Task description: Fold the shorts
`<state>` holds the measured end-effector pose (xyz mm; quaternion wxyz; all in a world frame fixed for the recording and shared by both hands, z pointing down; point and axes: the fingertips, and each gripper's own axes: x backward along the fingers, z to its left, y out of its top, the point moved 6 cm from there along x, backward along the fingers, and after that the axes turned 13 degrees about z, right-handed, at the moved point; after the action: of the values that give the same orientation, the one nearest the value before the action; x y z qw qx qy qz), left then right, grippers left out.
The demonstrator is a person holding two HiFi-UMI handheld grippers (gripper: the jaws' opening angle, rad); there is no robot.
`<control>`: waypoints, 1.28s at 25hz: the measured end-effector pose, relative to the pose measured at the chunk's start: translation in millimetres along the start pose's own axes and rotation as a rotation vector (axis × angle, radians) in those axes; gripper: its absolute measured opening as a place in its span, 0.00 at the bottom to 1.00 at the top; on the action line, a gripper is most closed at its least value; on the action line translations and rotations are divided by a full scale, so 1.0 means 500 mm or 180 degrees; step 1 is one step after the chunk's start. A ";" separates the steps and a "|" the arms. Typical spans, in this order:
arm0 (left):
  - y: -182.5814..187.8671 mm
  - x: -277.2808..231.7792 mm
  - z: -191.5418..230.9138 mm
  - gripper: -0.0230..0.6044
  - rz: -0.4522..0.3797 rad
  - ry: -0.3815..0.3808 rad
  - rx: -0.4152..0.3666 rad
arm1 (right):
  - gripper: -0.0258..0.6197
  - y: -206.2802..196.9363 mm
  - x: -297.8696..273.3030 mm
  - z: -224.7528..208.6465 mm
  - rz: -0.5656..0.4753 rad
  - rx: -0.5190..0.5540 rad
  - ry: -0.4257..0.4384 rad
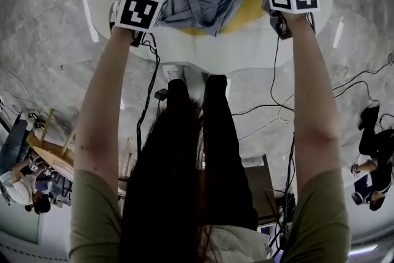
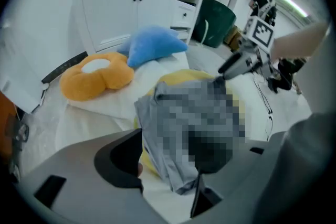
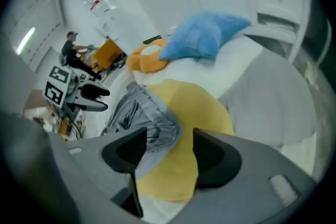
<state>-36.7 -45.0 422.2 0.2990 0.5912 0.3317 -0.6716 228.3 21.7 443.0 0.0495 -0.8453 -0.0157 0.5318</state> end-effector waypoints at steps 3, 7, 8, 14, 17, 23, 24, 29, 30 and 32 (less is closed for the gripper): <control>-0.091 -0.022 -0.062 0.45 0.0233 -0.0075 -0.0450 | 0.45 -0.010 0.021 0.038 0.0188 0.1164 -0.0041; -0.173 -0.046 -0.166 0.46 0.0452 -0.0154 -0.0675 | 0.45 -0.053 0.005 0.133 0.0772 0.2299 0.0209; -0.184 -0.053 -0.186 0.46 0.0481 -0.0158 -0.0689 | 0.45 -0.064 -0.003 0.163 0.0846 0.2460 0.0316; -0.199 -0.090 -0.210 0.46 0.0525 -0.0113 -0.0537 | 0.45 -0.166 -0.086 0.298 0.1244 0.3740 0.0339; -0.202 -0.103 -0.192 0.46 0.0509 -0.0124 -0.0421 | 0.44 -0.197 -0.131 0.312 0.1424 0.3901 0.0239; -0.217 -0.126 -0.176 0.46 0.0593 -0.0138 -0.0642 | 0.20 -0.199 -0.164 0.289 0.1674 0.3851 -0.0018; -0.224 -0.131 -0.176 0.46 0.0636 -0.0151 -0.0668 | 0.09 -0.197 -0.161 0.287 0.1703 0.3839 -0.0015; -0.245 -0.139 -0.150 0.46 0.0617 -0.0259 -0.0489 | 0.07 -0.105 -0.098 0.310 0.1512 0.3301 0.0374; -0.249 -0.139 -0.147 0.46 0.0601 -0.0290 -0.0462 | 0.07 -0.073 -0.083 0.311 0.1449 0.3182 0.0432; -0.253 -0.140 -0.145 0.46 0.0563 -0.0342 -0.0462 | 0.07 0.003 -0.060 0.307 0.1316 0.2993 0.0496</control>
<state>-85.2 89.7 497.4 0.4164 0.5581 0.3095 -0.6476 76.9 28.0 403.7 0.3188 -0.7542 0.3959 0.4156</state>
